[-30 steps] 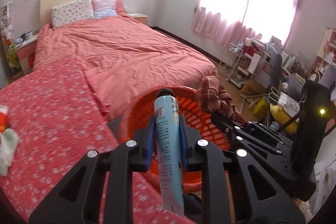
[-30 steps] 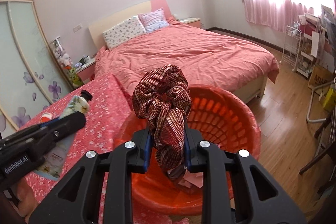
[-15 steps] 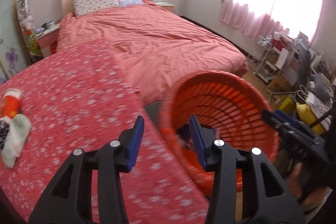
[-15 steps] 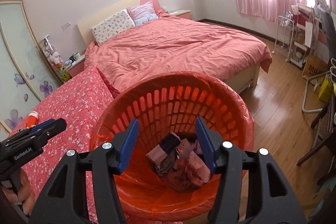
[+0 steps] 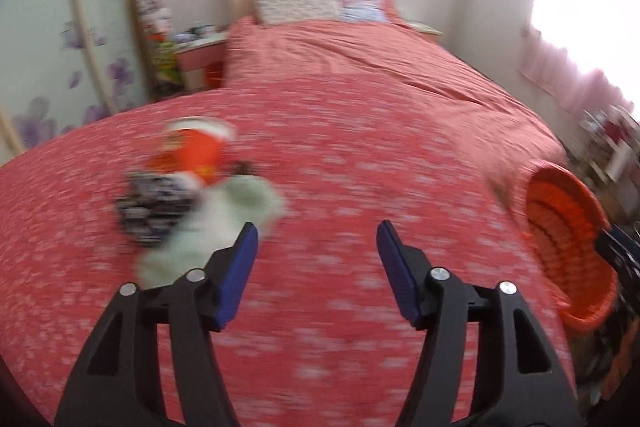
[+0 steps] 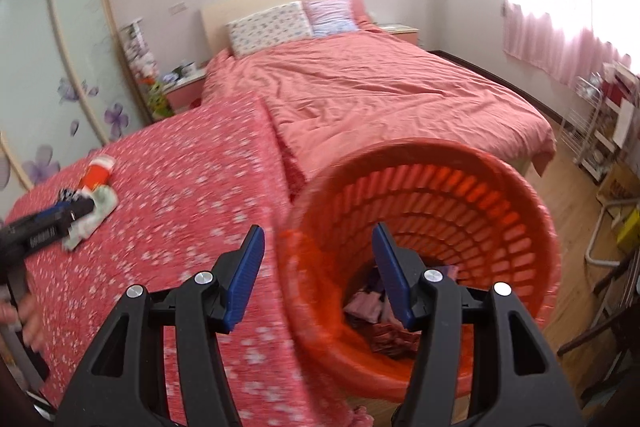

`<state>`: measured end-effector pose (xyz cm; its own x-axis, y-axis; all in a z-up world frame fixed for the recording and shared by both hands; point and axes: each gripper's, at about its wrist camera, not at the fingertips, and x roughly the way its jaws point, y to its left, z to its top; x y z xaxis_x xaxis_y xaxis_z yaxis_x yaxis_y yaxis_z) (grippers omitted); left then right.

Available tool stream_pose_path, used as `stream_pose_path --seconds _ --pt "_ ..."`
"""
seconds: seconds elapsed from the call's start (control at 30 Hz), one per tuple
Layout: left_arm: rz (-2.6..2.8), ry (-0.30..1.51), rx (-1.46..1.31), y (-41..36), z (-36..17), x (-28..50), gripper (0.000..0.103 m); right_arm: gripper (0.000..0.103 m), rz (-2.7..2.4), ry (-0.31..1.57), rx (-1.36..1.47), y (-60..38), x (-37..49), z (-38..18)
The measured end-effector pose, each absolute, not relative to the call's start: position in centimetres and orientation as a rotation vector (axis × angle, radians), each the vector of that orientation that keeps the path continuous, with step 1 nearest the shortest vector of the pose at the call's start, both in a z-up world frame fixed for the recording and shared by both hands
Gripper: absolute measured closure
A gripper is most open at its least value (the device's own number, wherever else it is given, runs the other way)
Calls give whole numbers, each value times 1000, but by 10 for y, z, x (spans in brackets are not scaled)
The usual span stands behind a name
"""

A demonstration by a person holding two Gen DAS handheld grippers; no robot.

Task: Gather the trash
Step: 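Grasp the floral cloth with the left tool while the right tool grasps the mint sock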

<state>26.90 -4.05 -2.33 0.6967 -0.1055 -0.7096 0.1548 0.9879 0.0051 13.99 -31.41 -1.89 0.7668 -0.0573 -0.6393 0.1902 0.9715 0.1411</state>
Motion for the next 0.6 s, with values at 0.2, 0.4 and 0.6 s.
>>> stream_pose_path --seconds 0.2,0.4,0.6 --pt "55 782 -7 37 -24 298 38 47 -73 709 151 -280 147 -20" --pt "59 852 -79 66 -44 330 54 47 -22 734 122 -248 158 -21" --pt "3 853 -48 84 -47 315 93 47 45 760 71 -207 169 -25"
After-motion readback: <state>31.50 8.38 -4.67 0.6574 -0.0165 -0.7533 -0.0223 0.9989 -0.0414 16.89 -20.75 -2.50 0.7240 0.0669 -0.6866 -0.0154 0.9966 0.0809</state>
